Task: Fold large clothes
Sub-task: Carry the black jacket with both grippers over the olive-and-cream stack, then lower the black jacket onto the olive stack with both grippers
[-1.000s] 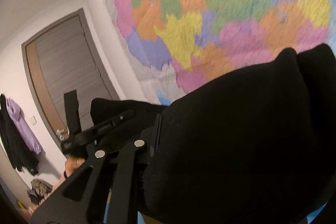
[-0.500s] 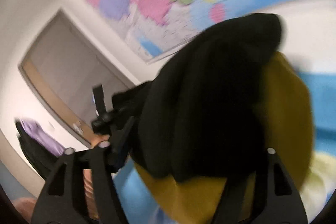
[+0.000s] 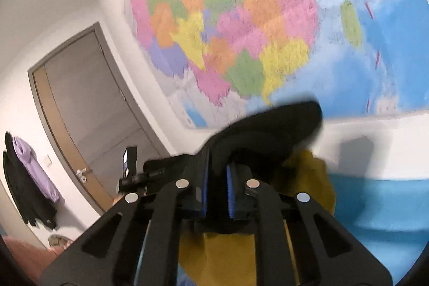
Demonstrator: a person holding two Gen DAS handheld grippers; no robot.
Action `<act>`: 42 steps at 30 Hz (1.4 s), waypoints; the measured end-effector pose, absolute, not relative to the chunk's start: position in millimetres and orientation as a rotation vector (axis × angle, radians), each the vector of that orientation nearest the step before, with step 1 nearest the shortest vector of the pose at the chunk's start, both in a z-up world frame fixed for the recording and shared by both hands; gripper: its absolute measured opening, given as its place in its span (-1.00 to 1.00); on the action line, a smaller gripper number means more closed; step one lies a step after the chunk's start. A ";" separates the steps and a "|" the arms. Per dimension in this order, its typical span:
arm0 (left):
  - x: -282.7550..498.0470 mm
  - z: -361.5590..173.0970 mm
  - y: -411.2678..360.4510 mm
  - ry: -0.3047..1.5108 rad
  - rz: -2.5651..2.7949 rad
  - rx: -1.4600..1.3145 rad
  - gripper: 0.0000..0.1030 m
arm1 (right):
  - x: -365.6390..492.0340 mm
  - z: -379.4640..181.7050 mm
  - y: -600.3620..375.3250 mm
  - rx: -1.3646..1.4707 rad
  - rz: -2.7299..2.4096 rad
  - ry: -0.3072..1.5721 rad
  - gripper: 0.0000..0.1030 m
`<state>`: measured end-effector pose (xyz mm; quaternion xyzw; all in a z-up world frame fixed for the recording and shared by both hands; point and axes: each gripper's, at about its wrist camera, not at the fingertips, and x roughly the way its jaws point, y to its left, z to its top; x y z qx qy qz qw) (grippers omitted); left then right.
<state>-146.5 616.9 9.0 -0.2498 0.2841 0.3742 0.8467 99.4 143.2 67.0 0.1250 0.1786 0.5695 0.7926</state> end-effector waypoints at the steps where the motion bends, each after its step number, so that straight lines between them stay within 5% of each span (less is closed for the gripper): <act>1: -146.8 6.0 617.0 0.613 0.811 -0.511 0.45 | 107.3 49.0 149.6 0.221 1.180 0.491 -0.78; 4: -156.1 9.7 611.9 0.603 0.804 -0.483 0.53 | 124.5 8.6 143.1 0.255 1.145 0.664 -0.69; 11: -190.0 42.8 565.5 0.531 0.999 -0.256 0.61 | 104.8 26.1 123.0 0.186 1.110 0.560 -0.54; 14: -193.5 50.9 539.9 0.510 0.978 -0.193 0.61 | 89.1 34.4 110.8 0.143 1.044 0.491 -0.04; 26: -164.2 54.5 503.4 0.507 0.867 -0.151 0.61 | 68.3 81.7 170.8 0.037 1.064 0.359 0.14; 42: -128.4 4.0 573.3 0.681 0.924 -0.264 0.74 | 114.6 43.4 209.2 0.075 1.055 0.622 0.17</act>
